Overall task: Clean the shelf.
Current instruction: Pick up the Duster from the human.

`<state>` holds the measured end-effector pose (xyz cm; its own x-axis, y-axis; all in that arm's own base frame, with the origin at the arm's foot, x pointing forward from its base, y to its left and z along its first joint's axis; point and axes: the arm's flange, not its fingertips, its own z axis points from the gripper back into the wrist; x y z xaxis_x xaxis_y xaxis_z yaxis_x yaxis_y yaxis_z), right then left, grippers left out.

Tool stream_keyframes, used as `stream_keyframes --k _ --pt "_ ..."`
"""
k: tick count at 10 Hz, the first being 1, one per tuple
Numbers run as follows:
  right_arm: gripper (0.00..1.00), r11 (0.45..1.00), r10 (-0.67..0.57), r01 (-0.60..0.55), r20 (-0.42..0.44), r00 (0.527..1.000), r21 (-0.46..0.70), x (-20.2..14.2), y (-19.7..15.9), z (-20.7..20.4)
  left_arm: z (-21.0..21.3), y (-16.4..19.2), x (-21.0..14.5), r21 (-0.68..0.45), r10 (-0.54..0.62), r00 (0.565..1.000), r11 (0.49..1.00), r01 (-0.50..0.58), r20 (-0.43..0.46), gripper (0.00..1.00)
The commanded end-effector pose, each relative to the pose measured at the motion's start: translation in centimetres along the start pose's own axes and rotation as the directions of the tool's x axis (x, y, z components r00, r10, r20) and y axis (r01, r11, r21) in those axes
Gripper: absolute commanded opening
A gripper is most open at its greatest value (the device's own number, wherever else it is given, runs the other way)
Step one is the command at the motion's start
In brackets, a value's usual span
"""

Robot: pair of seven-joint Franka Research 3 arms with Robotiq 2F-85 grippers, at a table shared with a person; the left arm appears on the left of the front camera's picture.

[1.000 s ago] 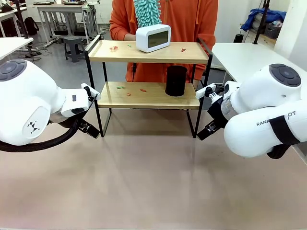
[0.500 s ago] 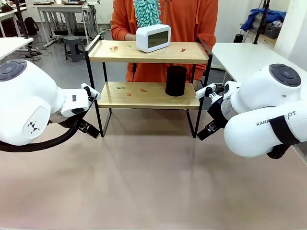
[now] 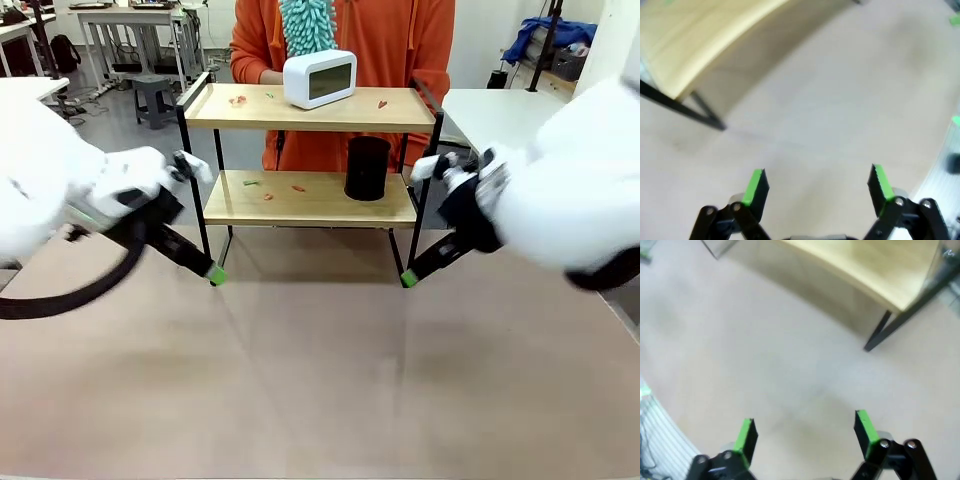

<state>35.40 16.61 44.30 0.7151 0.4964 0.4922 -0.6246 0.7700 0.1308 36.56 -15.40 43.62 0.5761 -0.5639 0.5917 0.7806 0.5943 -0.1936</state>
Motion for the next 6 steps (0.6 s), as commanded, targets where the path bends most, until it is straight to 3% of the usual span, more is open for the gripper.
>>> stream_keyframes --k 1,2,3,4,5,6 --pt "1.0 0.947 -0.287 0.283 0.005 0.958 0.15 -1.8 -3.5 10.3 8.7 2.5 -4.5 -0.219 0.054 0.999 0.974 -0.054 -0.004 1.0" --pt "1.0 0.896 -0.396 0.385 0.006 0.918 0.221 -4.2 -5.4 14.2 12.0 3.6 -7.1 -0.318 0.108 0.988 0.946 -0.068 0.109 1.0" --pt "1.0 0.838 -0.465 0.438 0.004 0.885 0.324 -5.9 -7.5 16.2 14.2 4.7 -9.0 -0.346 0.185 0.961 0.932 -0.105 0.205 1.0" --pt "1.0 0.742 -0.577 0.508 0.03 0.816 0.438 -8.0 -10.8 17.8 15.3 6.4 -10.7 -0.409 0.288 0.904 0.901 -0.144 0.316 1.0" --pt "1.0 0.628 -0.696 0.568 0.059 0.715 0.532 -10.2 -14.3 18.2 15.7 8.2 -12.3 -0.486 0.408 0.819 0.854 -0.186 0.403 1.0" --pt "1.0 0.512 -0.788 0.608 0.049 0.614 0.607 -12.8 -17.7 17.5 15.5 10.5 -14.0 -0.547 0.483 0.758 0.813 -0.201 0.439 1.0"
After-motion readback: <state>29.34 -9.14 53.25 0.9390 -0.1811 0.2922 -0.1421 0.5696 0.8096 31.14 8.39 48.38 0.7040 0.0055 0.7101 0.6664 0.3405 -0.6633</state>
